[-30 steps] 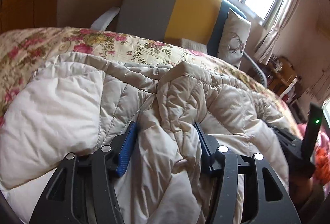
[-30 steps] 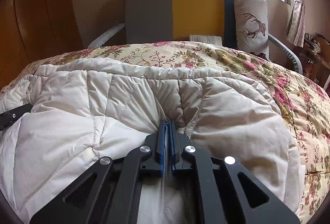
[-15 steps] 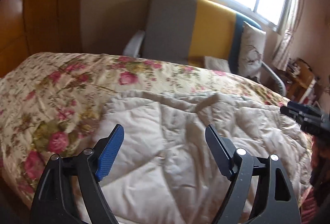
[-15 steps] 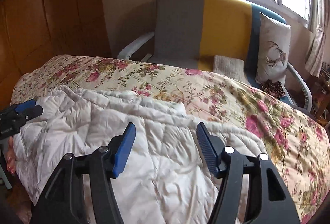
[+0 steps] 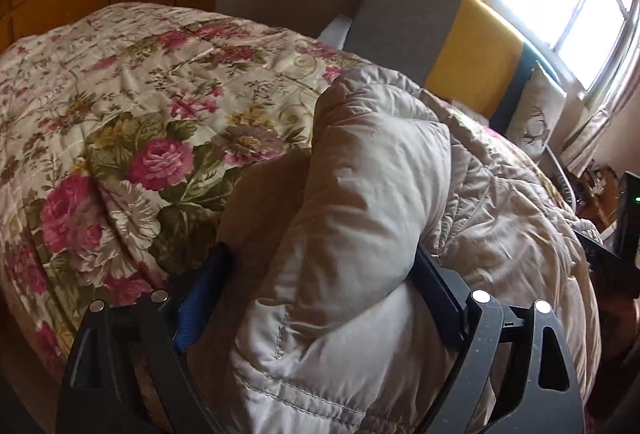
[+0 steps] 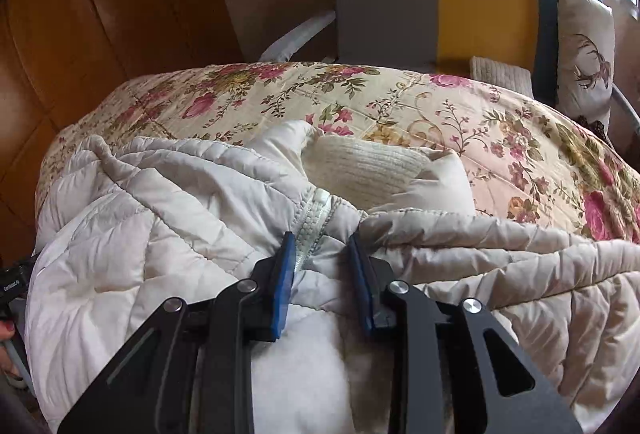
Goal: Fold large clothes
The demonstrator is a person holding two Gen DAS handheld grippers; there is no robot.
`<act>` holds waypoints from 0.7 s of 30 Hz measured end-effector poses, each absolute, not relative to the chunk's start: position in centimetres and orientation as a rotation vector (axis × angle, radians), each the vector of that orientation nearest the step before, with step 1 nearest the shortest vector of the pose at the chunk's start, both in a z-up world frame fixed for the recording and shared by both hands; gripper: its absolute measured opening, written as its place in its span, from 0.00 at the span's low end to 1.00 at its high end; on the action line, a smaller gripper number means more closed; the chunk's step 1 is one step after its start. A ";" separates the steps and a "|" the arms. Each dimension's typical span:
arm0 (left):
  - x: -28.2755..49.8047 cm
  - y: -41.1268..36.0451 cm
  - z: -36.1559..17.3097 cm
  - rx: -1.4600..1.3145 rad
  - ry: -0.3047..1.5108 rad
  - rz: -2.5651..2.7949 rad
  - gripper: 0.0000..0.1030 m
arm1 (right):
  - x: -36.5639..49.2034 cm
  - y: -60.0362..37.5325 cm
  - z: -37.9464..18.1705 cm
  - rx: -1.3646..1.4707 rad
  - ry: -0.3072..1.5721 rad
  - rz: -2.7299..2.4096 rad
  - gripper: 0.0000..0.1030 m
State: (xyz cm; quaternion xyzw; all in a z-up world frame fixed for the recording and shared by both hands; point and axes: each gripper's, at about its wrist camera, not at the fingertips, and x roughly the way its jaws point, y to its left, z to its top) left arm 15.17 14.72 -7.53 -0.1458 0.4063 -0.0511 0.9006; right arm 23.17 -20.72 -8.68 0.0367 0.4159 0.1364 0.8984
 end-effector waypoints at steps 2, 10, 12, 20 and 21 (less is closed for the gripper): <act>14.9 14.6 -6.9 -0.315 0.835 -0.105 0.86 | 24.1 -21.4 -9.0 0.112 0.852 0.265 0.24; 15.4 14.4 -3.9 -0.274 0.801 -0.058 0.86 | 21.6 -21.1 -6.2 0.047 0.732 0.208 0.58; 15.6 14.9 -4.4 -0.293 0.824 -0.043 0.86 | 20.1 -20.9 -5.2 0.008 0.705 0.189 0.58; 13.9 15.5 -6.0 -0.371 0.862 -0.100 0.86 | 16.4 -20.7 -3.8 -0.071 0.722 0.064 0.80; 13.5 15.6 -6.2 -0.374 0.861 -0.106 0.86 | 16.0 -20.7 -3.7 -0.074 0.720 0.054 0.84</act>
